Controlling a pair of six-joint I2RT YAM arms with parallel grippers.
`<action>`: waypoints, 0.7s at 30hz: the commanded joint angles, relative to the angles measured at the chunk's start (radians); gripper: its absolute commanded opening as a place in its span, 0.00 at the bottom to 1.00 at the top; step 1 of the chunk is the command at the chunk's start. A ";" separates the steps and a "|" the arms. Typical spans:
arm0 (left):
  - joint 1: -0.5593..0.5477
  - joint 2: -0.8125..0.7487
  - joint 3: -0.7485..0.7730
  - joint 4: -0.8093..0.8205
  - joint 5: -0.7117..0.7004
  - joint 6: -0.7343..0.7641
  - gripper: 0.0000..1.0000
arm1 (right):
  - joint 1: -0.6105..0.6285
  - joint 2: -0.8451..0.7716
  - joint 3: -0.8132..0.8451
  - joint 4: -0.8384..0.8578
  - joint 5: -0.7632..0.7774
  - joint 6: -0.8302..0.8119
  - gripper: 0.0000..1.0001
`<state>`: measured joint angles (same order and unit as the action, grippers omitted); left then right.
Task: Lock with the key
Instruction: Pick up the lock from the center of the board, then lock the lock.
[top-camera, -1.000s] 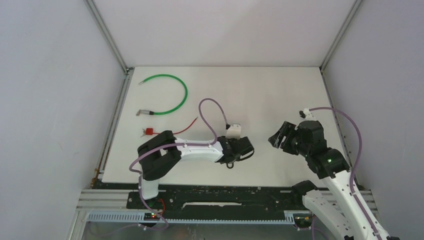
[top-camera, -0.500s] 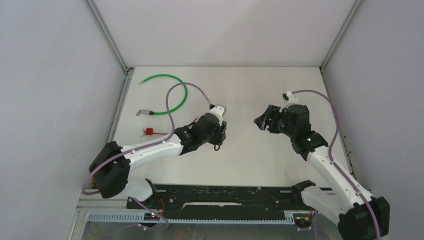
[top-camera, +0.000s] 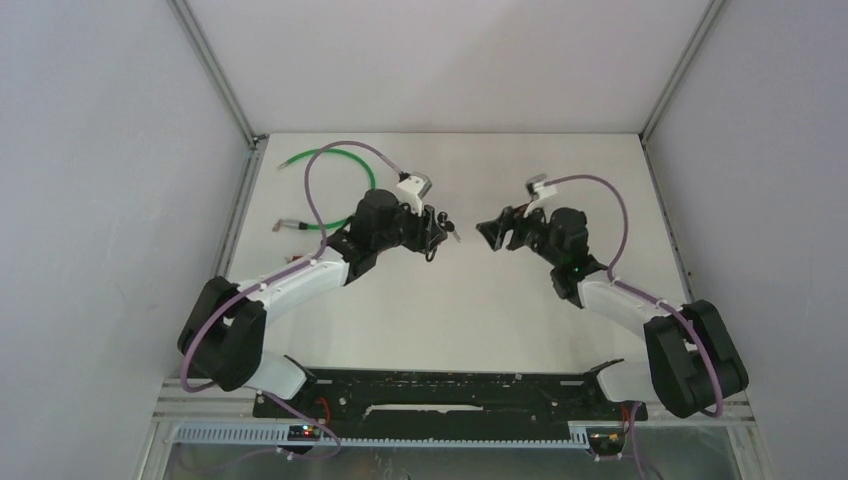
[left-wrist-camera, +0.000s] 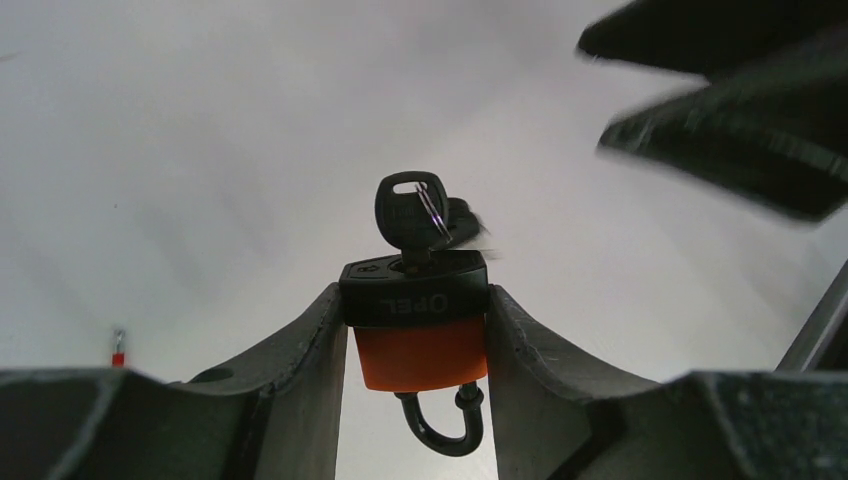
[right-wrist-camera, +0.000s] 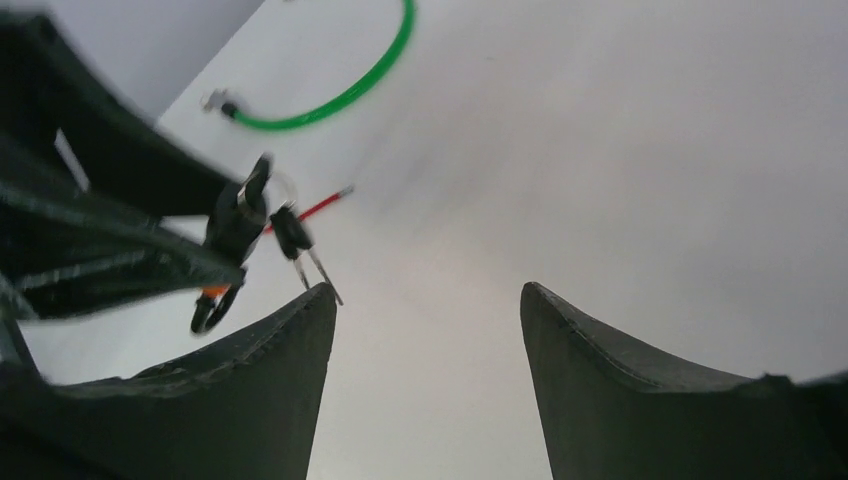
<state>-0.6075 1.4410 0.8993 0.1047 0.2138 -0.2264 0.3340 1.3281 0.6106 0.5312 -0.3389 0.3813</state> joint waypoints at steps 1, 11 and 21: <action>-0.007 -0.026 -0.041 0.223 0.080 0.119 0.00 | 0.150 -0.003 -0.093 0.263 0.060 -0.281 0.71; -0.015 -0.033 -0.111 0.152 0.311 0.338 0.00 | 0.201 -0.016 -0.139 0.210 -0.177 -0.549 0.67; -0.011 -0.083 -0.155 0.083 0.490 0.522 0.00 | 0.200 -0.081 -0.190 0.170 -0.439 -0.759 0.64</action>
<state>-0.6186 1.4246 0.7486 0.1581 0.5915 0.1947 0.5270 1.3041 0.4549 0.6617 -0.6441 -0.2481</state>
